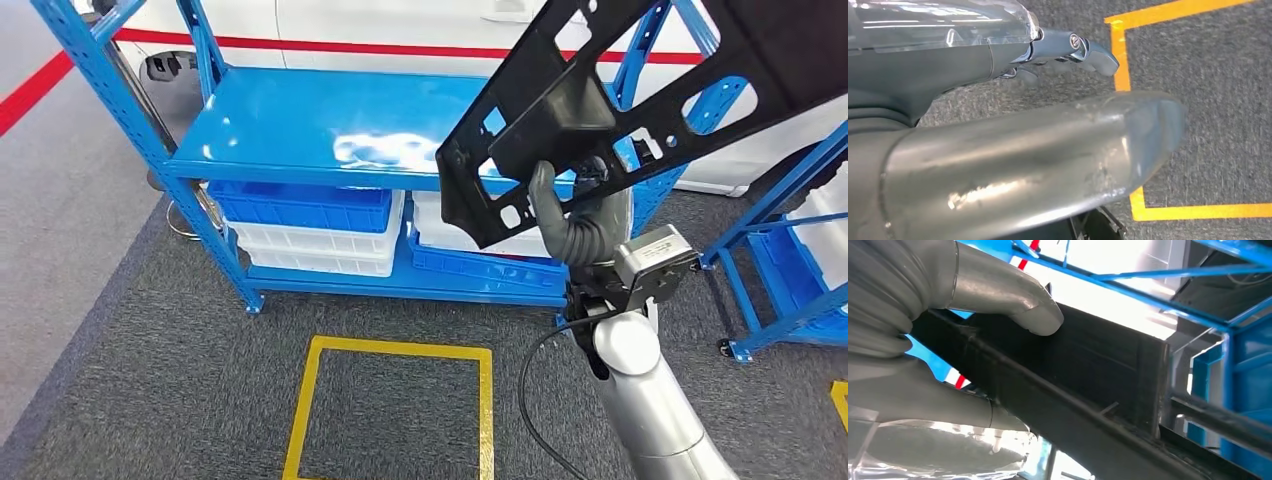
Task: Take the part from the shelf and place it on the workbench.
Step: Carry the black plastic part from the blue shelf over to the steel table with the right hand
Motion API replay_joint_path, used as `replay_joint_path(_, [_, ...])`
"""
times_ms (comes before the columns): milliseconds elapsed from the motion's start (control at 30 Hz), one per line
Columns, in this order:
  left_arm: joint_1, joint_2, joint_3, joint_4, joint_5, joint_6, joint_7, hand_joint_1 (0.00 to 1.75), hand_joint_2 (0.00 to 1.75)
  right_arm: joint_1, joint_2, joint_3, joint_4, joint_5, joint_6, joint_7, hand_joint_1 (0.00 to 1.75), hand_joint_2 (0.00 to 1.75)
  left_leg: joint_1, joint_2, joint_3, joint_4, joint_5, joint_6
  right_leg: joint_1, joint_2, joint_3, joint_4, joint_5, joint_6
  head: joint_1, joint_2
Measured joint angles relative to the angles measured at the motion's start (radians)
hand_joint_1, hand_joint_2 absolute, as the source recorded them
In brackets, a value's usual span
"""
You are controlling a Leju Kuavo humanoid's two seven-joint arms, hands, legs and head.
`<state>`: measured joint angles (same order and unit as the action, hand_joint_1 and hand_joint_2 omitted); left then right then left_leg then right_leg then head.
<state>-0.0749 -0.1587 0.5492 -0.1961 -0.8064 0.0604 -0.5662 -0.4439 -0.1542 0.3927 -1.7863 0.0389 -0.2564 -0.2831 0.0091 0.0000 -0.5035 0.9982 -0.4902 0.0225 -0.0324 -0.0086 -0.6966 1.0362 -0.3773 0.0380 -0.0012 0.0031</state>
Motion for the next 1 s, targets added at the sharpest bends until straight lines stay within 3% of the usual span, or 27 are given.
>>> replay_joint_path(100, [0.000, 0.000, 0.000, 0.000, -0.001, -0.002, 0.000, 0.00, 0.00, -0.002, 0.000, -0.004, 0.003, 0.000, -0.002, 0.001, 1.75, 1.75, -0.007, 0.006, -0.047, 0.000, 0.042, 0.021, 0.002, 0.003, -0.043, 0.166, -0.156, 0.001, 0.005, 0.000])
replay_joint_path(133, [0.000, 0.000, -0.001, 0.000, -0.002, -0.003, 0.000, 0.00, 0.00, -0.001, 0.000, -0.005, 0.004, 0.000, -0.002, 0.001, 1.75, 1.75, -0.011, 0.007, -0.066, 0.001, 0.055, 0.023, 0.003, 0.004, -0.050, 0.228, -0.182, 0.001, 0.006, 0.000])
replay_joint_path(167, [0.000, 0.000, -0.001, 0.000, -0.003, -0.004, 0.000, 0.00, 0.00, -0.001, 0.000, -0.006, 0.005, -0.001, -0.002, 0.001, 1.75, 1.75, -0.014, 0.007, -0.085, 0.003, 0.068, 0.024, 0.005, 0.004, -0.048, 0.268, -0.181, 0.001, 0.006, 0.000])
replay_joint_path(200, [0.000, 0.000, -0.001, 0.000, -0.004, -0.004, 0.000, 0.00, 0.00, -0.001, 0.000, -0.006, 0.007, -0.001, -0.003, 0.002, 1.75, 1.75, -0.017, 0.007, -0.104, 0.006, 0.080, 0.025, 0.007, 0.004, -0.031, 0.280, -0.160, -0.002, 0.006, 0.000])
replay_joint_path(233, [0.000, 0.000, -0.002, 0.000, -0.004, -0.004, 0.000, 0.00, 0.00, -0.002, 0.000, -0.007, 0.008, -0.001, -0.003, 0.003, 1.75, 1.75, -0.020, 0.007, -0.122, 0.010, 0.091, 0.024, 0.010, 0.004, -0.003, 0.263, -0.132, -0.007, 0.006, 0.000])
replay_joint_path(267, [0.000, 0.000, -0.002, 0.000, -0.005, -0.004, -0.001, 0.00, 0.00, -0.003, 0.000, -0.007, 0.009, -0.001, -0.003, 0.003, 1.75, 1.75, -0.021, 0.007, -0.139, 0.015, 0.101, 0.023, 0.015, 0.005, 0.046, 0.212, -0.113, -0.015, 0.006, 0.000])
replay_joint_path(333, [0.000, -0.002, -0.004, 0.000, -0.007, -0.004, -0.002, 0.00, 0.00, -0.007, 0.002, -0.006, 0.009, 0.006, -0.006, 0.004, 1.75, 1.75, -0.025, 0.006, -0.162, 0.023, 0.119, 0.018, 0.025, 0.003, 0.157, 0.064, -0.132, -0.032, 0.005, 0.000])
replay_joint_path(367, [0.000, -0.003, -0.005, 0.000, -0.008, -0.004, -0.002, 0.00, 0.00, -0.009, 0.003, -0.006, 0.009, 0.012, -0.008, 0.004, 1.75, 1.75, -0.025, 0.006, -0.168, 0.023, 0.130, 0.014, 0.030, 0.003, 0.195, 0.006, -0.147, -0.038, 0.005, 0.000])
replay_joint_path(400, [0.001, -0.004, -0.006, 0.000, -0.009, -0.004, -0.003, 0.00, 0.00, -0.010, 0.004, -0.005, 0.009, 0.019, -0.010, 0.003, 1.75, 1.75, -0.024, 0.007, -0.171, 0.019, 0.140, 0.009, 0.033, 0.002, 0.209, -0.026, -0.157, -0.042, 0.006, 0.000])
replay_joint_path(467, [0.002, -0.003, -0.006, 0.000, -0.010, -0.004, -0.003, 0.00, 0.00, -0.010, 0.005, -0.004, 0.010, 0.028, -0.014, 0.004, 1.75, 1.75, -0.023, 0.005, -0.176, 0.010, 0.156, -0.002, 0.031, 0.000, 0.198, -0.040, -0.136, -0.048, 0.009, 0.000])
replay_joint_path(500, [0.003, -0.003, -0.006, 0.000, -0.010, -0.004, -0.003, 0.00, 0.00, -0.010, 0.007, -0.003, 0.010, 0.030, -0.016, 0.004, 1.75, 1.75, -0.022, 0.003, -0.184, 0.018, 0.142, -0.009, 0.026, -0.002, 0.189, -0.046, -0.123, -0.054, 0.009, 0.000])
replay_joint_path(533, [0.005, -0.002, -0.006, 0.000, -0.010, -0.004, -0.003, 0.00, 0.00, -0.010, 0.009, -0.002, 0.011, 0.031, -0.018, 0.004, 1.75, 1.75, -0.021, 0.001, -0.196, 0.043, 0.109, -0.017, 0.021, -0.004, 0.178, -0.050, -0.110, -0.059, 0.006, 0.000])
replay_joint_path(600, [0.007, -0.002, -0.006, 0.000, -0.011, -0.004, -0.003, 0.00, 0.00, -0.010, 0.013, 0.000, 0.011, 0.032, -0.021, 0.004, 1.75, 1.75, -0.012, -0.001, -0.226, 0.158, 0.004, -0.032, 0.019, -0.006, 0.151, -0.050, -0.086, -0.065, 0.003, 0.000])
replay_joint_path(633, [0.007, -0.002, -0.006, 0.000, -0.011, -0.004, -0.003, 0.00, 0.00, -0.010, 0.014, 0.000, 0.012, 0.032, -0.023, 0.004, 1.75, 1.75, -0.006, -0.001, -0.238, 0.226, -0.034, -0.038, 0.018, -0.006, 0.137, -0.048, -0.075, -0.064, 0.002, 0.000])
replay_joint_path(667, [0.006, -0.002, -0.006, 0.000, -0.011, -0.004, -0.003, 0.00, 0.00, -0.010, 0.015, 0.000, 0.012, 0.032, -0.023, 0.004, 1.75, 1.75, -0.001, 0.000, -0.243, 0.281, -0.049, -0.044, 0.017, -0.006, 0.122, -0.046, -0.064, -0.062, 0.002, 0.000])
replay_joint_path(700, [0.006, -0.001, -0.006, 0.000, -0.011, -0.004, -0.003, 0.00, 0.00, -0.010, 0.015, 0.000, 0.013, 0.032, -0.024, 0.004, 1.75, 1.75, 0.003, 0.000, -0.235, 0.308, -0.041, -0.050, 0.015, -0.007, 0.106, -0.042, -0.054, -0.059, 0.002, 0.000])
replay_joint_path(733, [0.005, -0.001, -0.006, 0.000, -0.011, -0.004, -0.003, 0.00, 0.00, -0.010, 0.015, 0.000, 0.014, 0.032, -0.024, 0.004, 1.75, 1.75, 0.007, 0.000, -0.209, 0.298, -0.015, -0.055, 0.012, -0.007, 0.090, -0.038, -0.046, -0.054, 0.002, 0.000])
replay_joint_path(767, [0.005, 0.000, -0.006, 0.000, -0.011, -0.004, -0.003, 0.00, 0.00, -0.010, 0.015, 0.001, 0.014, 0.032, -0.023, 0.005, 1.75, 1.75, 0.012, 0.000, -0.166, 0.253, 0.013, -0.060, 0.008, -0.007, 0.075, -0.032, -0.037, -0.048, 0.002, 0.000])
replay_joint_path(800, [0.004, 0.000, -0.006, 0.000, -0.012, -0.004, -0.003, 0.00, 0.00, -0.010, 0.015, 0.001, 0.014, 0.032, -0.023, 0.005, 1.75, 1.75, 0.015, -0.001, -0.115, 0.185, 0.023, -0.065, 0.005, -0.007, 0.060, -0.026, -0.030, -0.041, 0.002, 0.000])
replay_joint_path(867, [0.001, 0.001, -0.006, 0.000, -0.012, -0.006, -0.004, 0.00, 0.00, -0.010, 0.016, 0.002, 0.014, 0.031, -0.023, 0.006, 1.75, 1.75, 0.013, -0.005, -0.029, 0.054, 0.008, -0.061, 0.003, -0.007, 0.041, -0.017, -0.016, -0.027, 0.001, 0.000])
replay_joint_path(933, [0.000, 0.001, -0.006, 0.000, -0.013, -0.009, -0.005, 0.00, 0.00, -0.012, 0.018, 0.003, 0.015, 0.031, -0.024, 0.008, 1.75, 1.75, 0.005, -0.009, -0.011, 0.011, -0.006, -0.046, 0.005, -0.007, 0.034, -0.018, 0.002, -0.012, 0.000, 0.000])
replay_joint_path(1000, [0.000, 0.001, -0.006, 0.000, -0.013, -0.012, -0.005, 0.00, 0.00, -0.012, 0.020, 0.003, 0.017, 0.031, -0.024, 0.008, 1.75, 1.75, 0.007, -0.006, -0.025, 0.010, 0.010, -0.025, 0.003, -0.005, 0.024, -0.015, -0.001, -0.001, 0.001, 0.000])
